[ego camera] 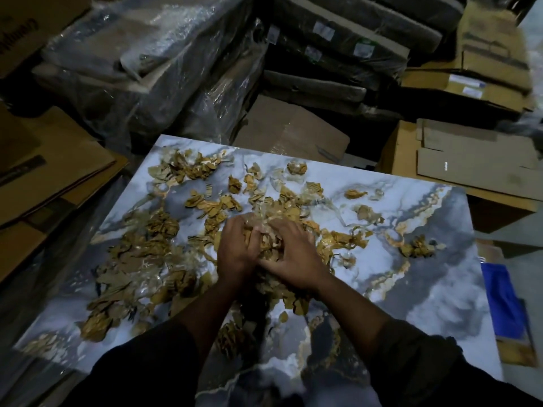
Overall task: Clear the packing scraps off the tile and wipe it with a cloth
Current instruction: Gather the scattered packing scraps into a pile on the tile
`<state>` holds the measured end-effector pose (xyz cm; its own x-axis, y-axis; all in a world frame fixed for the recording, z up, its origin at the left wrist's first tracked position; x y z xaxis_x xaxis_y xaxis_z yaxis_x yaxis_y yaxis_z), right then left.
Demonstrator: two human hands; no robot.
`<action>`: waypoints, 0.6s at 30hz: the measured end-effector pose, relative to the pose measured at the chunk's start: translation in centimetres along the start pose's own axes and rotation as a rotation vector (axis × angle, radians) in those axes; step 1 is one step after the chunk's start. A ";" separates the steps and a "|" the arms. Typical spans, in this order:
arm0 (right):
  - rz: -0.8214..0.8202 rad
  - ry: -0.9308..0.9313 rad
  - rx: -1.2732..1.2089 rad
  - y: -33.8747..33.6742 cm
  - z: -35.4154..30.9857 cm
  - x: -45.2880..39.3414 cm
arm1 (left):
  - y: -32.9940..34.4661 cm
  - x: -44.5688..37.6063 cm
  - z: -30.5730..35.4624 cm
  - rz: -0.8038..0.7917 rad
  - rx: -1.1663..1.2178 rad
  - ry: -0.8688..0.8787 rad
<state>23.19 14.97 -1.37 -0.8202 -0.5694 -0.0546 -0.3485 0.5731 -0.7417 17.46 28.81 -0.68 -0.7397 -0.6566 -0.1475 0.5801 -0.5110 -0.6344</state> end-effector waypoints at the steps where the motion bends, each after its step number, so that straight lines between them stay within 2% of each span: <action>1: 0.027 0.003 -0.015 -0.8 0.0 0.2 | -0.5 -0.1 0.0 0.031 -0.031 0.001; 5: 0.180 0.010 -0.065 -3.2 0.1 0.8 | -1.9 -0.2 0.5 0.140 -0.046 -0.019; 9: 0.108 0.014 -0.008 -2.0 0.4 1.1 | -2.5 0.3 1.6 0.186 -0.018 -0.029; 11: 0.141 0.014 -0.024 -2.3 0.6 1.3 | -2.7 0.5 2.4 0.210 -0.026 -0.012; 14: 0.235 0.030 -0.076 -4.0 1.0 1.5 | -2.6 0.7 4.7 0.219 -0.026 0.077; 18: 0.272 0.040 -0.085 -6.0 2.1 1.8 | -0.8 1.2 9.2 0.203 -0.017 0.268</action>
<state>24.76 9.23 1.56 -0.9054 -0.3655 -0.2160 -0.1489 0.7498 -0.6447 19.21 23.32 6.63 -0.6747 -0.5732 -0.4650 0.7204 -0.3744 -0.5838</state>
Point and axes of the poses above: each hand's wrist, its own x-axis away from the middle knuckle, its own y-axis out of the palm, z = x × y, the point moved 9 cm from there along -x, towards the middle knuckle, and after that the axes turned 8 degrees about z, right-handed, at the moved point
